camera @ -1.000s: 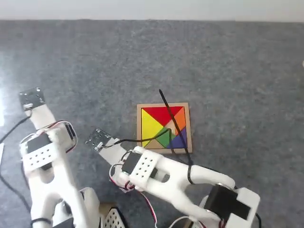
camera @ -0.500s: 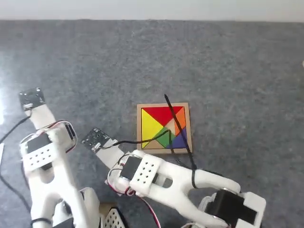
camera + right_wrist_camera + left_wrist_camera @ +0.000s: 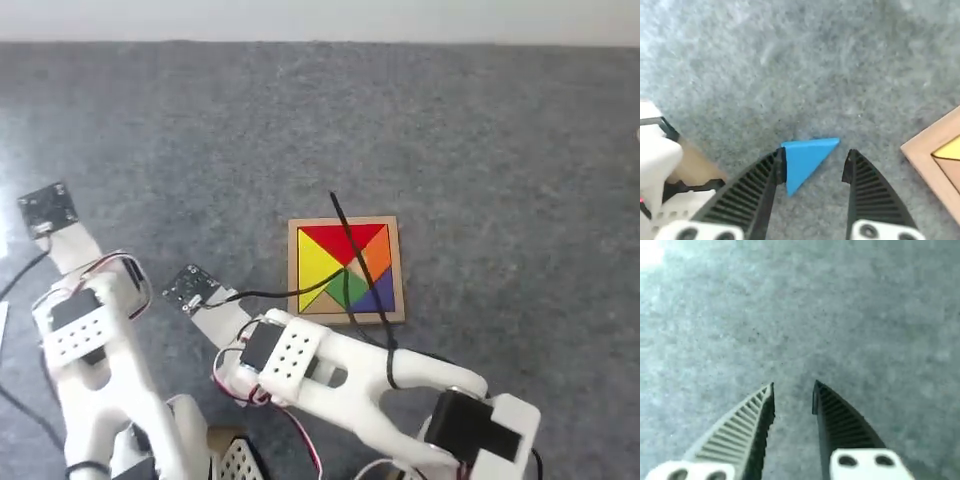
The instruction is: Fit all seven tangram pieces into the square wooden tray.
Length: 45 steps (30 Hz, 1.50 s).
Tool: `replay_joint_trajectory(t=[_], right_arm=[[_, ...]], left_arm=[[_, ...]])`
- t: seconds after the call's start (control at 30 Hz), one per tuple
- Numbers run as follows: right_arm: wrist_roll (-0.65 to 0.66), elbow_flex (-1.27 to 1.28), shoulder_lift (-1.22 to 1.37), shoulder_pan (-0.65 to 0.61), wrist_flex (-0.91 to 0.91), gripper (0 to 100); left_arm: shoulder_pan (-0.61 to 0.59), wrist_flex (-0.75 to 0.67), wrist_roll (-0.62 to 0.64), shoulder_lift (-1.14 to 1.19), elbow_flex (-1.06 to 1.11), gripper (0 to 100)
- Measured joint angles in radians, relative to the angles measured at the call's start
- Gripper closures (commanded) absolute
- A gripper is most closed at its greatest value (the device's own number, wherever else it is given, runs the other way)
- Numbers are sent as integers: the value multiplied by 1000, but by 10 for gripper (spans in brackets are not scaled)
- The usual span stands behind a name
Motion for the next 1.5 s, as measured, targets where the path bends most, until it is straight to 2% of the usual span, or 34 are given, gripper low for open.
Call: replay_joint_trajectory(t=[0.23,0.37,0.57,0.73,0.97,1.3,1.5], right_arm=[[-17,-9,100,0,-21,808],[-107,-17,138,0,-78,810],[-104,-17,138,2,-81,813],[-98,-15,138,8,-69,959],[-97,-14,138,28,-51,991],[-84,-25,124,64,55,991],[21,-83,-95,167,259,991]], left_arm=[[-163,23,5,0,-48,870],[-167,68,-2,0,-100,870],[-163,78,-2,0,-106,870],[-160,78,-2,0,-106,870],[-160,81,-2,0,-106,870],[-160,81,-2,0,-106,870],[-144,81,2,0,-106,870]])
